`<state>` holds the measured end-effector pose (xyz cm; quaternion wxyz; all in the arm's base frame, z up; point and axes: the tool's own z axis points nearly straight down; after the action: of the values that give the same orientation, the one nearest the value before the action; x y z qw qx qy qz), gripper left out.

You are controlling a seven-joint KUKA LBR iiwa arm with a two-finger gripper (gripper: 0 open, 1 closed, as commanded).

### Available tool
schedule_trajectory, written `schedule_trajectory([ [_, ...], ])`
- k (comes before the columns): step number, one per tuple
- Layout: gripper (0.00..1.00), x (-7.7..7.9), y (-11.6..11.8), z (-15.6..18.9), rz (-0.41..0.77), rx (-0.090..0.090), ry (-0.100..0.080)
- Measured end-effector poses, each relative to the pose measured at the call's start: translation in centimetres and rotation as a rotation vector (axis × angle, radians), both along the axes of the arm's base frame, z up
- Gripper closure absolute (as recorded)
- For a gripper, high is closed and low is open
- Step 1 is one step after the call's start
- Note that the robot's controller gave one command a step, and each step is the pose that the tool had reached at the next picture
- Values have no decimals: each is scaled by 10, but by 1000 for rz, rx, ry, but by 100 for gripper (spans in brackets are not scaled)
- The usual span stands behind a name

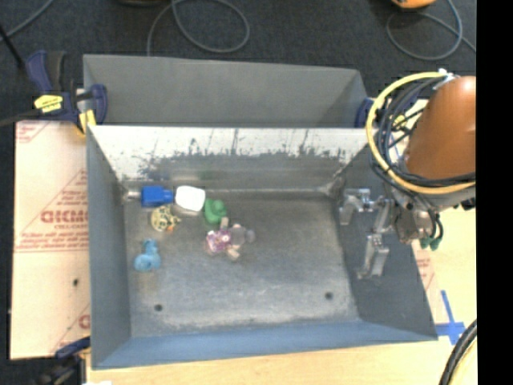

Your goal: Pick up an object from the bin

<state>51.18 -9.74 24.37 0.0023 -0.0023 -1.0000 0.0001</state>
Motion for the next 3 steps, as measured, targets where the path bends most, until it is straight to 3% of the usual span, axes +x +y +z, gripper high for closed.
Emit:
schedule_trajectory([
  [1, 0, 1, 0, 4, 3, -2, -8],
  [2, 0, 10, -1, 48, 44, 0, 0],
  [3, 0, -2, 34, 67, -27, -3, -12],
])
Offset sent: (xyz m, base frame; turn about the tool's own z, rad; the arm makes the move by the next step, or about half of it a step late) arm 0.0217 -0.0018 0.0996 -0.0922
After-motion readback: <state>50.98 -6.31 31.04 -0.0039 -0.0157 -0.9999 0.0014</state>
